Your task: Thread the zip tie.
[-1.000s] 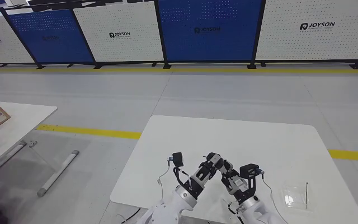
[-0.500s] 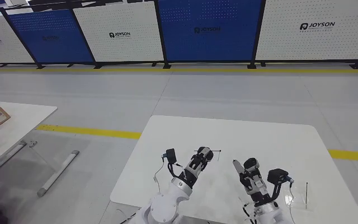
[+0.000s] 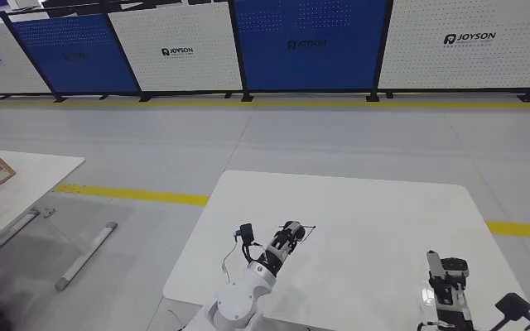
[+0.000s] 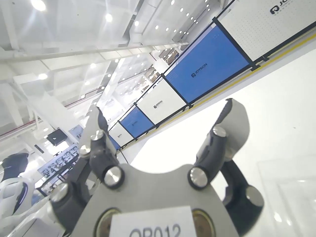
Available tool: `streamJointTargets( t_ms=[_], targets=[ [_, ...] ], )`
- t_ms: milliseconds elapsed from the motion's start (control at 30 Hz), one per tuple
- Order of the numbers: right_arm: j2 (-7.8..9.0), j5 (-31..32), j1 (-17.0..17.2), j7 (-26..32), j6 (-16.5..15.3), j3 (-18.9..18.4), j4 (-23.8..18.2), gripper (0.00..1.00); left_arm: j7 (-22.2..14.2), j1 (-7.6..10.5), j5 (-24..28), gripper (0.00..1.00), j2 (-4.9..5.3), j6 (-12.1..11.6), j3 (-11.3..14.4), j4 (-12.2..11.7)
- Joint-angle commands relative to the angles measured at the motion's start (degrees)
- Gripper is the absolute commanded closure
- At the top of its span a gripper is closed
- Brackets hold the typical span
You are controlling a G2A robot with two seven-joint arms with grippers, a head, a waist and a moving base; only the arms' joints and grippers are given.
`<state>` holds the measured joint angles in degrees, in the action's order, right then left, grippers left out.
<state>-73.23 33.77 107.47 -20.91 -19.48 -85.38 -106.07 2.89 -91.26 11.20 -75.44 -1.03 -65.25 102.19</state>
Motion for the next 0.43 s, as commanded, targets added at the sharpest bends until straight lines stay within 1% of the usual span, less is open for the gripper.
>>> streamJointTargets(
  t_ms=[0, 400],
  targets=[
    [0.0, 0.0, 0.0, 0.0, 0.0, 0.0, 0.0, 0.0, 0.1, 0.0, 0.0, 1.0, -0.01, 0.0, 0.0, 0.0],
    [0.0, 0.0, 0.0, 0.0, 0.0, 0.0, 0.0, 0.0, 0.1, 0.0, 0.0, 1.0, -0.01, 0.0, 0.0, 0.0]
  ],
)
